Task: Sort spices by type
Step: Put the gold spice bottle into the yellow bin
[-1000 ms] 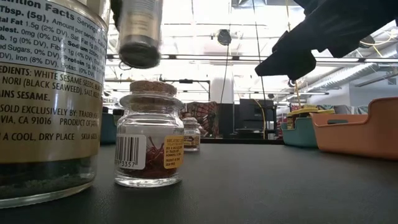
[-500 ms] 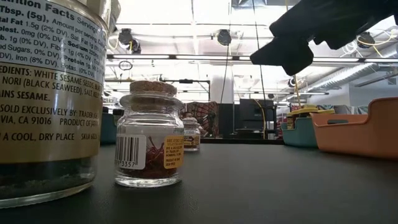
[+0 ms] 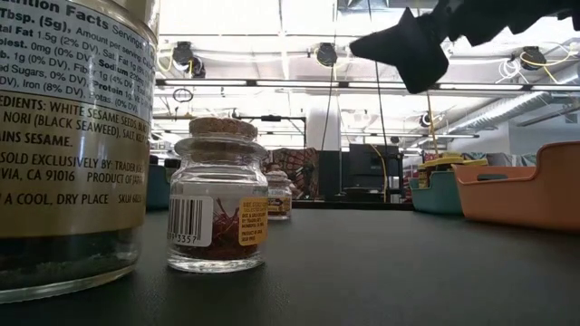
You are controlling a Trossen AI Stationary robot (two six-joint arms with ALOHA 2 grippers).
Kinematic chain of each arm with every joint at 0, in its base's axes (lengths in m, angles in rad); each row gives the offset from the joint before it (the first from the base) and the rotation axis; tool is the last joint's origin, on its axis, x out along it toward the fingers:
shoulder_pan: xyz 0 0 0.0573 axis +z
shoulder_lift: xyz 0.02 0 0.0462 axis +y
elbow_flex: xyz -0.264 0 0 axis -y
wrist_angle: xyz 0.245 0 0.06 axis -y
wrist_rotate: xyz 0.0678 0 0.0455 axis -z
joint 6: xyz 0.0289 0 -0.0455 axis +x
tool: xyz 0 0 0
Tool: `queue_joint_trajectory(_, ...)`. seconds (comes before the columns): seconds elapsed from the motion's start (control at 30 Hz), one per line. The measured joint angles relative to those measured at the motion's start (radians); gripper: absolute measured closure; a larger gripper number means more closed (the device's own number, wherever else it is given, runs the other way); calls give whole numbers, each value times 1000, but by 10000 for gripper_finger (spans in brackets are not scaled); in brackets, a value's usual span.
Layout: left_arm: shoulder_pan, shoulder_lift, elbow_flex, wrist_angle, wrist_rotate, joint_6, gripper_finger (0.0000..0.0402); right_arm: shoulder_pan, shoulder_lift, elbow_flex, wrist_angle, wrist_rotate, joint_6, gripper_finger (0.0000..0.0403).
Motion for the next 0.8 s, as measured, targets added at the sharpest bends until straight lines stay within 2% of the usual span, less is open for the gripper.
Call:
queue_joint_trajectory(0.2,-81,-47,0,-107,-13,-4,123,0,0,0,56,97,45,142)
queue_joint_trajectory(0.33,-150,-53,-21,-163,-61,-4,123,0,0,0,81,123,97,142)
queue_joint_trajectory(0.57,-238,-54,-98,-159,-139,-55,123,0,0,0,115,149,149,142)
queue_joint_trajectory(0.8,-302,-53,-187,-122,-265,-120,123,0,0,0,138,154,150,142)
